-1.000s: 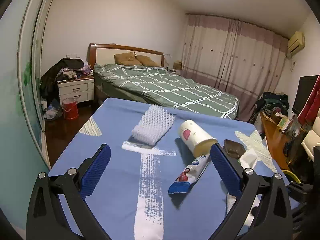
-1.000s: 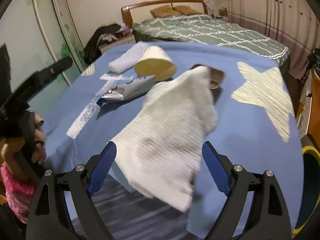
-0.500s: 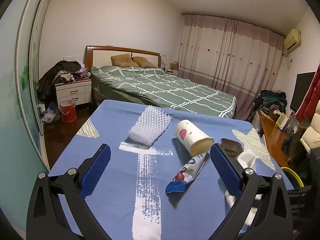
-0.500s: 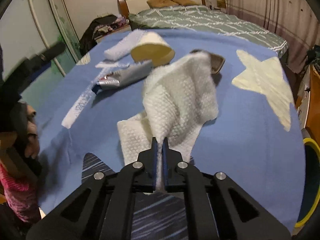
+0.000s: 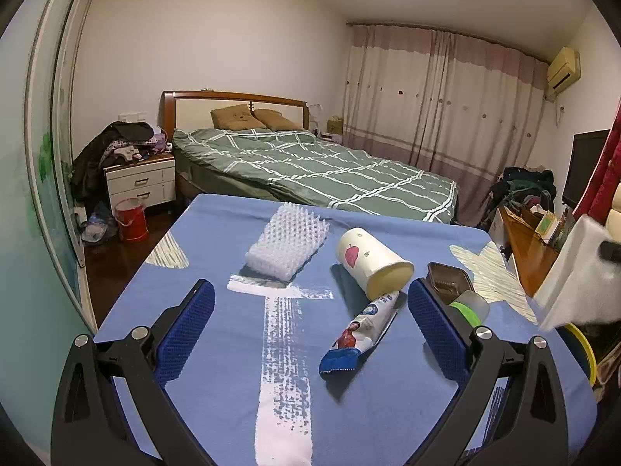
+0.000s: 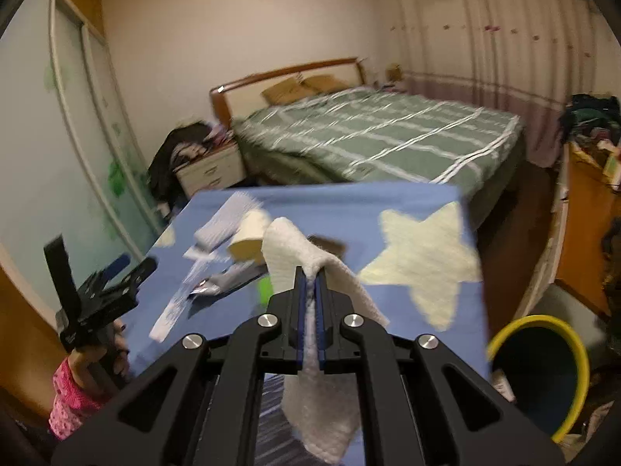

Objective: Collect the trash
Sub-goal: 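Carry the tissue over the yellow bin and open the right gripper, then grasp the clear container with green lid using the left gripper, then carry the container over the yellow bin and open the left gripper, then grasp the brown plastic tray with the right gripper, then carry the brown tray over the yellow bin and open the right gripper, then move the left gripper toward the strawberry-print paper cup, then grasp the strawberry-print paper cup with the left gripper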

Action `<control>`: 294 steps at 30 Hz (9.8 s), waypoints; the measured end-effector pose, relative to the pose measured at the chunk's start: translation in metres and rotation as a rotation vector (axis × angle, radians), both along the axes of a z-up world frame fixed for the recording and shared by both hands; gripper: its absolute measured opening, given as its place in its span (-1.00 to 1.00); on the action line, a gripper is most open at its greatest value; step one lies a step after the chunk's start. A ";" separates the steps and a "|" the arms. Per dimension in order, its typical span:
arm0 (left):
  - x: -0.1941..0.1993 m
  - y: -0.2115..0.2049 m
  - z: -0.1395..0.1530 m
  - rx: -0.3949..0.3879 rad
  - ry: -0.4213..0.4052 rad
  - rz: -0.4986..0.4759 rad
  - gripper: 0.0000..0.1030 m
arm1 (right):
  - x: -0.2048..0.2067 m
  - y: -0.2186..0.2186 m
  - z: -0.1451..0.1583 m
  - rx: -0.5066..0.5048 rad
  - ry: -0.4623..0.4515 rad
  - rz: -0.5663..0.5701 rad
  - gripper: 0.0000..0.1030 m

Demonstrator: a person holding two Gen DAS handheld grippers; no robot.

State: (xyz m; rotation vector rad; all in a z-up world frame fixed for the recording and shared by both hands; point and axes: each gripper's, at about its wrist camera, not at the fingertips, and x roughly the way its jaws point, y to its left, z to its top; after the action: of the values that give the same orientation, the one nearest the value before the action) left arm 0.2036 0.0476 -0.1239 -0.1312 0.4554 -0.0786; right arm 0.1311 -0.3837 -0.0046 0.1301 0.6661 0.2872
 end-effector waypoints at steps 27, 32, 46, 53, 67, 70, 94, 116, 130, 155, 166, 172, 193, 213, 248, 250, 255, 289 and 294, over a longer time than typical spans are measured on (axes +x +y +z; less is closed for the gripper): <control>0.007 -0.018 -0.008 0.075 0.030 -0.042 0.90 | -0.019 -0.196 -0.087 -0.119 0.189 -0.610 -0.32; 0.008 -0.026 -0.010 0.092 0.033 -0.080 0.90 | -0.001 -0.167 -0.080 -0.049 0.133 -0.521 -0.17; 0.041 -0.121 -0.025 0.213 0.237 -0.475 0.90 | 0.074 -0.121 -0.106 0.098 0.075 -0.476 0.04; 0.085 -0.158 -0.038 0.257 0.308 -0.554 0.90 | 0.073 -0.114 -0.106 0.060 0.054 -0.459 0.05; 0.111 -0.181 -0.060 0.260 0.415 -0.643 0.13 | 0.080 -0.104 -0.112 0.056 0.100 -0.407 0.15; 0.108 -0.180 -0.060 0.254 0.417 -0.640 0.09 | 0.079 -0.106 -0.112 0.053 0.094 -0.414 0.15; 0.026 -0.300 0.014 0.261 0.331 -0.867 0.08 | -0.100 -0.187 -0.080 -0.062 0.069 -0.551 0.18; 0.019 -0.503 -0.016 0.277 0.362 -1.006 0.81 | -0.178 -0.249 -0.080 -0.008 0.031 -0.739 0.21; -0.001 -0.265 0.053 0.125 0.033 -0.638 0.90 | -0.134 -0.214 -0.084 -0.017 0.068 -0.617 0.21; 0.011 0.009 -0.007 0.071 0.004 0.000 0.90 | 0.050 -0.021 -0.082 -0.075 0.169 -0.177 0.22; 0.008 0.005 -0.002 0.047 -0.007 0.005 0.90 | 0.153 0.065 -0.099 -0.024 0.264 -0.086 0.47; 0.006 0.007 -0.001 0.020 0.001 -0.003 0.90 | 0.179 0.081 -0.112 -0.072 0.316 -0.134 0.51; 0.006 0.006 -0.004 0.013 0.001 -0.005 0.90 | 0.190 0.089 -0.130 -0.159 0.357 -0.180 0.31; 0.009 -0.006 -0.010 0.067 0.019 -0.019 0.90 | -0.004 -0.137 -0.099 -0.047 0.242 -0.575 0.33; 0.061 -0.068 -0.041 0.266 0.256 -0.267 0.90 | 0.097 -0.040 -0.107 0.001 0.129 -0.304 0.62; 0.073 -0.074 -0.043 0.286 0.276 -0.286 0.90 | 0.098 -0.045 -0.110 0.034 0.155 -0.309 0.62; 0.103 -0.082 -0.049 0.273 0.339 -0.316 0.90 | 0.093 -0.042 -0.108 0.044 0.139 -0.293 0.65; 0.229 -0.131 -0.058 0.268 0.563 -0.238 0.74 | 0.093 -0.049 -0.108 0.112 0.167 -0.253 0.65; 0.226 -0.133 -0.052 0.277 0.538 -0.249 0.45 | 0.092 -0.048 -0.108 0.118 0.164 -0.248 0.65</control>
State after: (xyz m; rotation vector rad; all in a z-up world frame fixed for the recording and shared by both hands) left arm 0.4296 -0.0859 -0.1756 0.1838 1.0133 -0.2255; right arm 0.2232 -0.4320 -0.1127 0.3488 0.7877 0.0773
